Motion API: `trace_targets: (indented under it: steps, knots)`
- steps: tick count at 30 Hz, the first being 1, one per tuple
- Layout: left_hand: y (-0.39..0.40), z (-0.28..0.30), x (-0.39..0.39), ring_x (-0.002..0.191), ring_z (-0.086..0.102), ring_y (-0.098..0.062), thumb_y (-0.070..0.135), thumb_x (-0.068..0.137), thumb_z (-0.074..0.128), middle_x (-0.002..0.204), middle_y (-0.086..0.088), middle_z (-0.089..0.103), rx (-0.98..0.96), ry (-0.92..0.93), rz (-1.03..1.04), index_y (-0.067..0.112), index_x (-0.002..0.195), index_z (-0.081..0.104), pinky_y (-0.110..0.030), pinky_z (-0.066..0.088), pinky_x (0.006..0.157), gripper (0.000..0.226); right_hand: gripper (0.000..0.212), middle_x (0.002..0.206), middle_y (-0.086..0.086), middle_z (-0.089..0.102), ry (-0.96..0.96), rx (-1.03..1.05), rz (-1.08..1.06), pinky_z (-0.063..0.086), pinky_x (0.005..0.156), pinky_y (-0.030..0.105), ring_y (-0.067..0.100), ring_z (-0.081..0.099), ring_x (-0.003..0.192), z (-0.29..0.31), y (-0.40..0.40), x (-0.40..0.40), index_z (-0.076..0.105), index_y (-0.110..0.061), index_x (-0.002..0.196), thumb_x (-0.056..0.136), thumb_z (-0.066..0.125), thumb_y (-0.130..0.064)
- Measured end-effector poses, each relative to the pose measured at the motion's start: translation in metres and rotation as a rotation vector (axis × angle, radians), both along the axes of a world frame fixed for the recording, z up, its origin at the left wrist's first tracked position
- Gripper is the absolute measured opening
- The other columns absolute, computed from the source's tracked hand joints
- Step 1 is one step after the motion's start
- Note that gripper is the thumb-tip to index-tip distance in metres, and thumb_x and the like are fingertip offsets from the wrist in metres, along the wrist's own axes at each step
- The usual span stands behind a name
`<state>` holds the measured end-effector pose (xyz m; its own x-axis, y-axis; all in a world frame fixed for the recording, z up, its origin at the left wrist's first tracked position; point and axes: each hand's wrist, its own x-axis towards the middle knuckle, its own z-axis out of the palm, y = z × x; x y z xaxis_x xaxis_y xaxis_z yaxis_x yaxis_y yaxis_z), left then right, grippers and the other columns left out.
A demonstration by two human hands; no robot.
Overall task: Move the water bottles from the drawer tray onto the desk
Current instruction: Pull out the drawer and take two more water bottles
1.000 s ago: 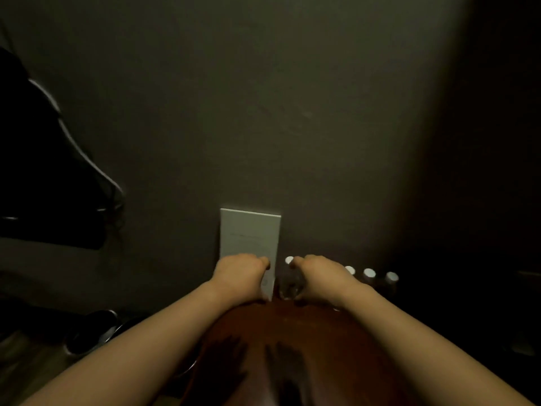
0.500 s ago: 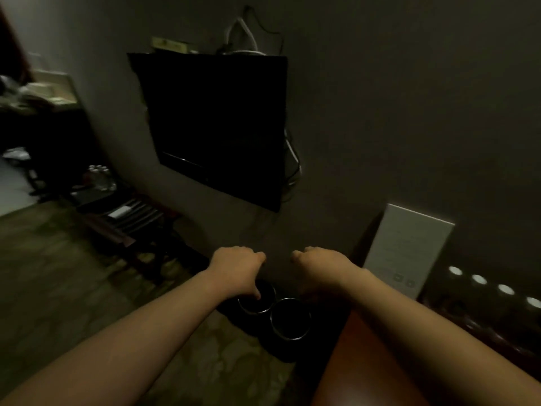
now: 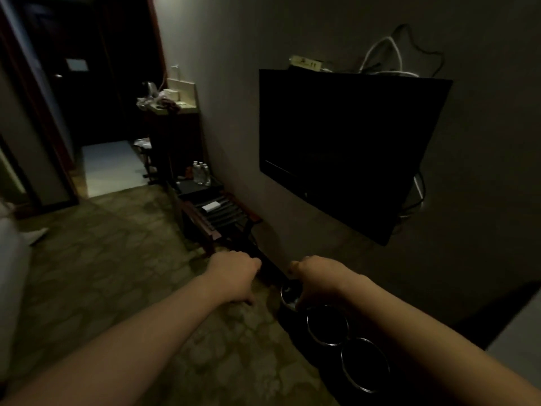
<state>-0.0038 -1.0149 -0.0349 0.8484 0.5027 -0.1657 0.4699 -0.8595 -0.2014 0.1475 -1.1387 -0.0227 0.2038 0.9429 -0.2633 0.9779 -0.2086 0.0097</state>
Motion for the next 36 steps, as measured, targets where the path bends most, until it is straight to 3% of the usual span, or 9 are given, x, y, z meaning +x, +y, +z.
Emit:
trace_targets:
  steps: [4, 8, 13, 17, 21, 24, 28, 36]
  knots:
    - [0.052, 0.0, -0.009, 0.105, 0.059, -0.021, 0.065, 0.073, 0.07, 0.115, 0.001, 0.062, -0.021, -0.028, 0.06, 0.027, 0.125, 0.054, -0.036, 0.051, 0.075, 0.067, 0.058, 0.106, 0.006, 0.061, -0.012, 0.017, 0.073, 0.043, 0.062, 0.031, 0.024, 0.06, 0.091, 0.01, 0.063, 0.0, 0.053, -0.017, 0.118, 0.074, 0.081, -0.042]
    - [0.111, 0.003, 0.0, 0.103, 0.061, -0.022, 0.063, 0.073, 0.071, 0.113, 0.001, 0.063, -0.005, -0.011, 0.098, 0.026, 0.121, 0.055, -0.034, 0.045, 0.068, 0.063, 0.065, 0.11, 0.006, 0.063, 0.01, 0.045, 0.108, 0.047, 0.067, 0.032, 0.026, 0.062, 0.097, 0.007, 0.131, 0.015, 0.053, -0.018, 0.124, 0.073, 0.082, -0.044]
    - [0.207, 0.007, 0.034, 0.105, 0.061, -0.023, 0.063, 0.073, 0.072, 0.115, 0.0, 0.063, 0.021, -0.017, 0.143, 0.026, 0.124, 0.054, -0.034, 0.048, 0.072, 0.065, 0.06, 0.107, 0.004, 0.062, 0.018, 0.077, 0.139, 0.046, 0.065, 0.032, 0.023, 0.058, 0.089, 0.009, 0.233, 0.055, 0.053, -0.019, 0.121, 0.074, 0.081, -0.044]
    - [0.295, 0.017, 0.063, 0.106, 0.061, -0.023, 0.063, 0.073, 0.072, 0.116, -0.001, 0.063, 0.003, -0.055, 0.193, 0.027, 0.127, 0.054, -0.034, 0.048, 0.073, 0.067, 0.056, 0.109, 0.004, 0.061, 0.031, 0.112, 0.131, 0.053, 0.074, 0.036, 0.023, 0.06, 0.095, 0.019, 0.326, 0.089, 0.055, -0.02, 0.119, 0.075, 0.08, -0.044]
    - [0.374, 0.02, 0.075, 0.104, 0.063, -0.023, 0.065, 0.072, 0.071, 0.115, 0.0, 0.066, -0.013, -0.097, 0.257, 0.029, 0.126, 0.056, -0.034, 0.05, 0.076, 0.066, 0.054, 0.111, 0.006, 0.061, 0.04, 0.11, 0.161, 0.052, 0.073, 0.035, 0.026, 0.06, 0.098, 0.022, 0.411, 0.109, 0.056, -0.017, 0.116, 0.075, 0.08, -0.044]
    - [0.426, 0.017, 0.071, 0.111, 0.061, -0.023, 0.062, 0.075, 0.07, 0.121, -0.002, 0.064, -0.021, -0.112, 0.303, 0.029, 0.13, 0.055, -0.031, 0.046, 0.078, 0.066, 0.056, 0.112, 0.008, 0.061, 0.057, 0.101, 0.216, 0.045, 0.07, 0.031, 0.029, 0.061, 0.102, 0.018, 0.471, 0.11, 0.056, -0.017, 0.116, 0.074, 0.08, -0.045]
    - [0.49, 0.011, 0.061, 0.117, 0.059, -0.023, 0.059, 0.074, 0.072, 0.127, -0.001, 0.061, -0.037, -0.132, 0.336, 0.03, 0.132, 0.053, -0.034, 0.05, 0.088, 0.068, 0.057, 0.118, 0.009, 0.063, 0.089, 0.077, 0.239, 0.048, 0.076, 0.033, 0.029, 0.06, 0.107, 0.009, 0.54, 0.104, 0.057, -0.016, 0.12, 0.075, 0.08, -0.043]
    - [0.678, -0.007, 0.033, 0.111, 0.059, -0.021, 0.06, 0.075, 0.069, 0.123, 0.0, 0.062, -0.034, -0.159, 0.297, 0.03, 0.134, 0.051, -0.034, 0.048, 0.078, 0.069, 0.061, 0.124, 0.006, 0.061, 0.134, 0.053, 0.203, 0.051, 0.084, 0.034, 0.025, 0.059, 0.107, -0.011, 0.716, 0.073, 0.053, -0.019, 0.129, 0.079, 0.079, -0.041]
